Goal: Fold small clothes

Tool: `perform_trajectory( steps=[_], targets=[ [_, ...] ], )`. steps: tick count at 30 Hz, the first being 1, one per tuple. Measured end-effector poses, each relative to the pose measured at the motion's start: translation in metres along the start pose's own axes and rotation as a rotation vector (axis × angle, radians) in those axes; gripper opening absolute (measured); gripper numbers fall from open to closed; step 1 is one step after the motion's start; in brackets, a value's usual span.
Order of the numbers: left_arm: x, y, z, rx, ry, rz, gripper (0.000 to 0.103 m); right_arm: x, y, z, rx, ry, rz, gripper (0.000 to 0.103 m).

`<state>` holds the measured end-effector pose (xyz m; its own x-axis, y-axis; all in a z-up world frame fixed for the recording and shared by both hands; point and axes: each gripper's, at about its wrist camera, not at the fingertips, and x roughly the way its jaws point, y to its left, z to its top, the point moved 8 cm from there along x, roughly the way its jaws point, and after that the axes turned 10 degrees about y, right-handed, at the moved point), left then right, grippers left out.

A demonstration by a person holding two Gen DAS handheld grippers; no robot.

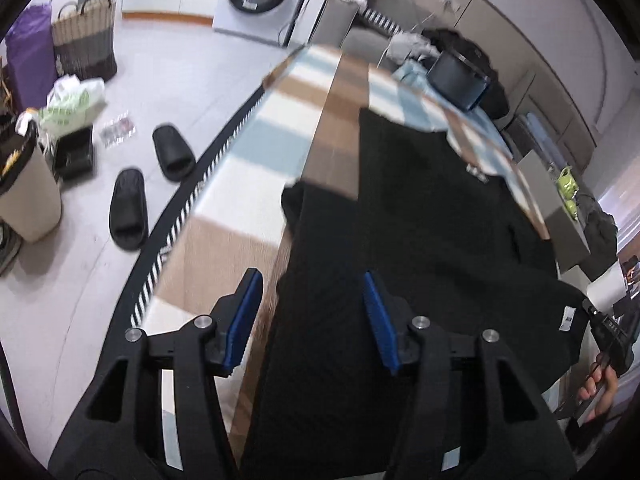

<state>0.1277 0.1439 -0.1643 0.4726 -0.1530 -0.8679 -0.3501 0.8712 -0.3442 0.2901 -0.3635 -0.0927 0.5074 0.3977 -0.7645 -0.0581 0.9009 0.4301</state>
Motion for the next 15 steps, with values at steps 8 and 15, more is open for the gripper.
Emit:
perform_trajectory(
  steps=[8,15],
  targets=[
    [-0.017,-0.02,0.007,0.034,-0.135,-0.019,0.004,-0.001,0.003,-0.003,-0.009,-0.004,0.001,0.003],
    [-0.042,-0.046,0.059,0.076,-0.254,-0.058,0.003,-0.017,0.018,0.023,-0.031,-0.126,0.064,0.003]
  ],
)
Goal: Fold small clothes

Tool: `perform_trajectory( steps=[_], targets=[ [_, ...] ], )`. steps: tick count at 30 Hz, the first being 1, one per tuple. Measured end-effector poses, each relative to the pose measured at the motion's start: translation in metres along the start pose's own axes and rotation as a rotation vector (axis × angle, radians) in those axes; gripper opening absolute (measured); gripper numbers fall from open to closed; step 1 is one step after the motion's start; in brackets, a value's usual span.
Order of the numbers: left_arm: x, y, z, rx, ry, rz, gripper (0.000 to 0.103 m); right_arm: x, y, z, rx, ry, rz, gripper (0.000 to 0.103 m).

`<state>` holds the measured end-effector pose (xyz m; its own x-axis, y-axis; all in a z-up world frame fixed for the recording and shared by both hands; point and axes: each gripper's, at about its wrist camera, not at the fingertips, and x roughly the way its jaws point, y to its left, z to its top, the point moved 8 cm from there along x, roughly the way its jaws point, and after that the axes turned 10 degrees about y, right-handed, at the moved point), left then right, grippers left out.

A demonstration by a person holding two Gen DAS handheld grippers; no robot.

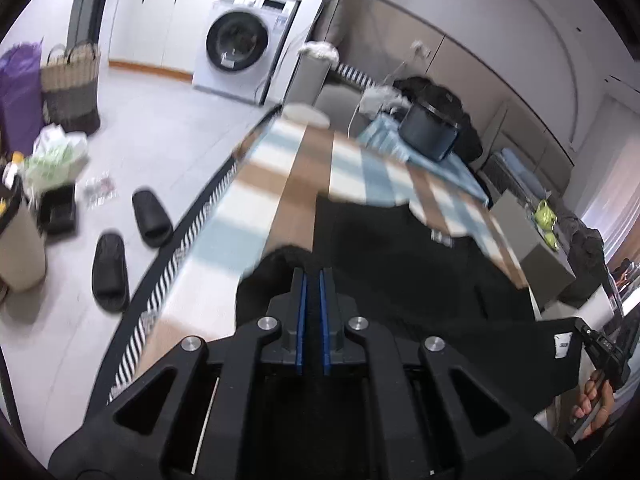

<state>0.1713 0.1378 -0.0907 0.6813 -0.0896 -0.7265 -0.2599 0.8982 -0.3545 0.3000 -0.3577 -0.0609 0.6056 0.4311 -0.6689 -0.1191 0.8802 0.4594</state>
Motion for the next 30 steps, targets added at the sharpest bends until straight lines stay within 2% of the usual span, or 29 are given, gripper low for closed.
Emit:
perform_trajectory(
  steps=[3,6,9,10,12,13,14,15,16,17,18,21,23,27,30],
  targets=[
    [0.012,-0.004,0.031,0.002,-0.028,-0.003,0.003,0.006,0.001,0.021,0.023,-0.043,0.003,0.003],
    [0.045,0.002,0.052,-0.008,0.011,0.027,0.003,0.025,-0.009,0.033,0.062,-0.037,-0.055,0.003],
    [0.083,0.014,0.055,-0.036,0.087,0.07,0.003,0.063,-0.034,0.028,0.126,0.073,-0.16,0.003],
    [0.095,0.019,0.051,-0.052,0.131,0.084,0.004,0.073,-0.042,0.025,0.144,0.113,-0.181,0.004],
    [0.105,0.029,0.043,-0.077,0.193,0.101,0.012,0.082,-0.054,0.014,0.179,0.185,-0.193,0.007],
    [0.103,0.031,0.037,-0.078,0.191,0.091,0.022,0.079,-0.055,0.009,0.185,0.192,-0.169,0.009],
    [0.1,0.033,0.032,-0.085,0.184,0.086,0.035,0.075,-0.056,0.006,0.184,0.192,-0.16,0.013],
    [0.095,0.035,0.026,-0.093,0.179,0.083,0.042,0.065,-0.058,0.0,0.174,0.193,-0.159,0.021],
    [0.092,0.036,0.021,-0.094,0.178,0.076,0.052,0.058,-0.059,-0.007,0.166,0.197,-0.164,0.025],
    [0.089,0.037,0.014,-0.088,0.186,0.068,0.056,0.052,-0.059,-0.013,0.159,0.205,-0.164,0.033],
    [0.088,0.038,0.006,-0.083,0.197,0.065,0.056,0.045,-0.059,-0.021,0.154,0.219,-0.155,0.04],
    [0.086,0.034,-0.022,-0.069,0.254,0.055,0.056,0.031,-0.054,-0.048,0.154,0.258,-0.102,0.041],
    [0.082,0.028,-0.036,-0.039,0.264,0.063,0.056,0.027,-0.05,-0.061,0.143,0.276,-0.09,0.041],
    [0.076,0.013,-0.049,0.081,0.262,0.126,0.056,0.027,-0.044,-0.069,0.124,0.281,-0.113,0.041],
    [0.071,0.006,-0.066,0.141,0.303,0.148,0.055,0.025,-0.038,-0.065,0.099,0.267,-0.119,0.041]
  ],
)
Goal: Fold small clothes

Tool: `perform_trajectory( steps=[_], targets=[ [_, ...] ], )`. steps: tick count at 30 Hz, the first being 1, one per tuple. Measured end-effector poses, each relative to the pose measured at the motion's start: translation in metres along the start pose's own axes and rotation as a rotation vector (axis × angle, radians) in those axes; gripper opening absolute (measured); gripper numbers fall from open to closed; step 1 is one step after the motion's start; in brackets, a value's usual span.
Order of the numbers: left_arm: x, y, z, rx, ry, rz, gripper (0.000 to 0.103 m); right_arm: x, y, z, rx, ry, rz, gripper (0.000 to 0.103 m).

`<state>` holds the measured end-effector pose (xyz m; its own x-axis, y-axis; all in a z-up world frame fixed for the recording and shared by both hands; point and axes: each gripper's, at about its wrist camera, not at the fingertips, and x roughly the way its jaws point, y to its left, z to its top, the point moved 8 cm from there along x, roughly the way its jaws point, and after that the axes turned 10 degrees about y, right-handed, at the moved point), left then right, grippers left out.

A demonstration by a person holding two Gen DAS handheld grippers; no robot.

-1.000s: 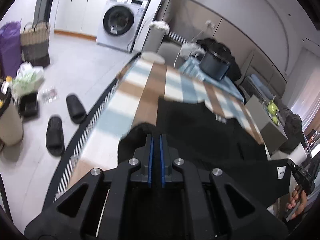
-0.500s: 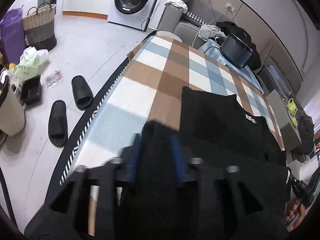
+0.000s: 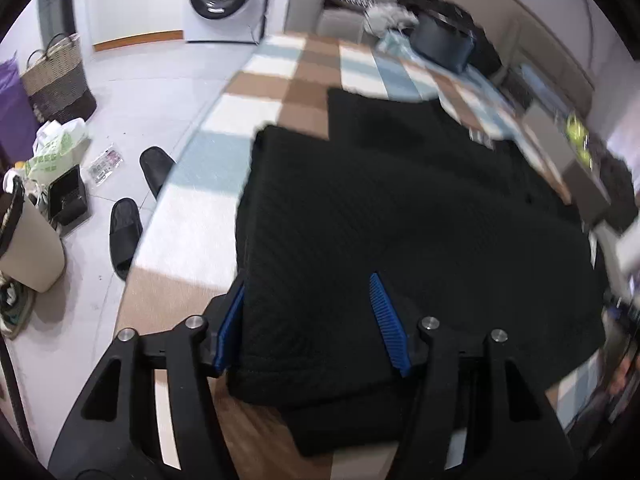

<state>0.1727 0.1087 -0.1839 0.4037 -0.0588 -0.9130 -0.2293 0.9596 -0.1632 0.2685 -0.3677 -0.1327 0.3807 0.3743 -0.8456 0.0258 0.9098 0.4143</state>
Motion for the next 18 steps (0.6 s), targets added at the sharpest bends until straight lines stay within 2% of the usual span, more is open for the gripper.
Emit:
perform_trajectory(
  steps=[3,6,8,11,15,18],
  targets=[
    [-0.008,-0.002,-0.017,0.029,0.005,0.029,0.056,-0.003,0.001,0.003,-0.01,-0.008,-0.018,0.041],
    [-0.016,0.004,-0.024,0.015,0.011,0.035,0.056,-0.011,-0.004,0.002,0.008,-0.027,-0.026,0.041],
    [-0.022,0.012,-0.023,-0.015,-0.003,0.04,0.056,-0.018,-0.006,0.002,0.021,-0.045,-0.026,0.041],
    [-0.037,0.033,-0.02,-0.131,-0.058,0.033,0.055,-0.031,-0.003,-0.001,0.031,-0.073,0.015,0.041],
    [-0.067,0.046,-0.02,-0.254,-0.145,-0.126,0.055,-0.031,0.011,-0.015,0.065,-0.029,0.189,0.042],
    [-0.078,0.033,-0.024,-0.224,-0.15,-0.19,0.056,-0.02,0.024,-0.024,0.07,0.016,0.254,0.042]
  ],
)
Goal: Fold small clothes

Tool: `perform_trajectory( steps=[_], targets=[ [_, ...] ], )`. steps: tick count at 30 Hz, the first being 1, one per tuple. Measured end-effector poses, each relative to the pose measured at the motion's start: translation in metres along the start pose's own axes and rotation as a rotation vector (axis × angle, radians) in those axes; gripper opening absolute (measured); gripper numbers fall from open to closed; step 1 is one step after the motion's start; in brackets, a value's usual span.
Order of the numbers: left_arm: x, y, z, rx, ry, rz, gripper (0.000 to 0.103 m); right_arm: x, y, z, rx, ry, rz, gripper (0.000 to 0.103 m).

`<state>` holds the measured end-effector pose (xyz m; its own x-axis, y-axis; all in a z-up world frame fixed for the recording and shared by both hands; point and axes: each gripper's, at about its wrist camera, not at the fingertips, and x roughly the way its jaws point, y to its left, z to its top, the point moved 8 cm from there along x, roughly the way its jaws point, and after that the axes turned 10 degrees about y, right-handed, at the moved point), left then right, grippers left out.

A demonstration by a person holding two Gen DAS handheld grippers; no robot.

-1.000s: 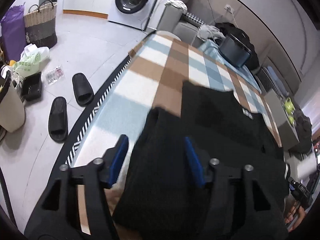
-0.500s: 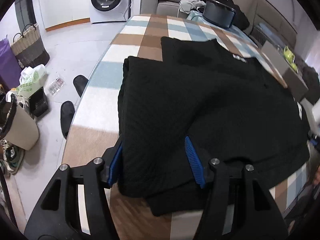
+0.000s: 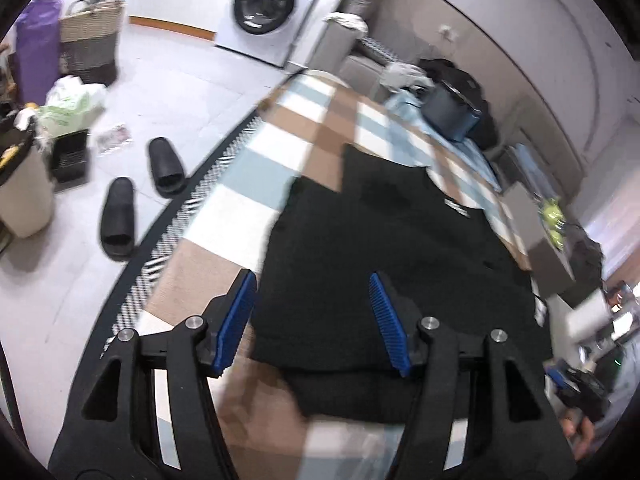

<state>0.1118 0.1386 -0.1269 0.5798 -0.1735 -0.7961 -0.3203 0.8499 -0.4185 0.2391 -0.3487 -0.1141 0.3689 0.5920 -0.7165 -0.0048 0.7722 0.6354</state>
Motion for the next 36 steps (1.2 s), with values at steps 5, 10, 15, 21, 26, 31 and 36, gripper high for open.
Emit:
perform_trajectory(
  steps=[5,10,15,21,26,31,36],
  targets=[
    [0.011,-0.037,-0.027,0.128,0.085,-0.046,0.057,0.016,-0.006,-0.006,0.033,0.028,-0.041,0.042],
    [0.032,-0.05,-0.045,0.186,0.16,-0.012,0.057,0.013,-0.02,0.004,0.095,-0.006,-0.058,0.043],
    [0.032,-0.043,-0.047,0.175,0.165,0.013,0.057,0.009,-0.038,0.015,0.168,-0.044,-0.013,0.043],
    [0.024,-0.024,-0.043,0.114,0.16,0.01,0.057,0.015,-0.035,0.035,0.17,-0.072,0.015,0.044],
    [0.02,-0.015,-0.046,0.099,0.168,0.027,0.057,0.016,-0.017,0.045,0.112,-0.083,0.056,0.044],
    [0.019,-0.003,-0.048,0.064,0.175,0.035,0.057,-0.002,0.0,0.036,0.021,-0.121,0.117,0.047],
    [0.023,-0.003,-0.047,0.067,0.183,0.038,0.057,-0.005,-0.024,0.017,0.1,-0.107,0.084,0.051]
  ],
)
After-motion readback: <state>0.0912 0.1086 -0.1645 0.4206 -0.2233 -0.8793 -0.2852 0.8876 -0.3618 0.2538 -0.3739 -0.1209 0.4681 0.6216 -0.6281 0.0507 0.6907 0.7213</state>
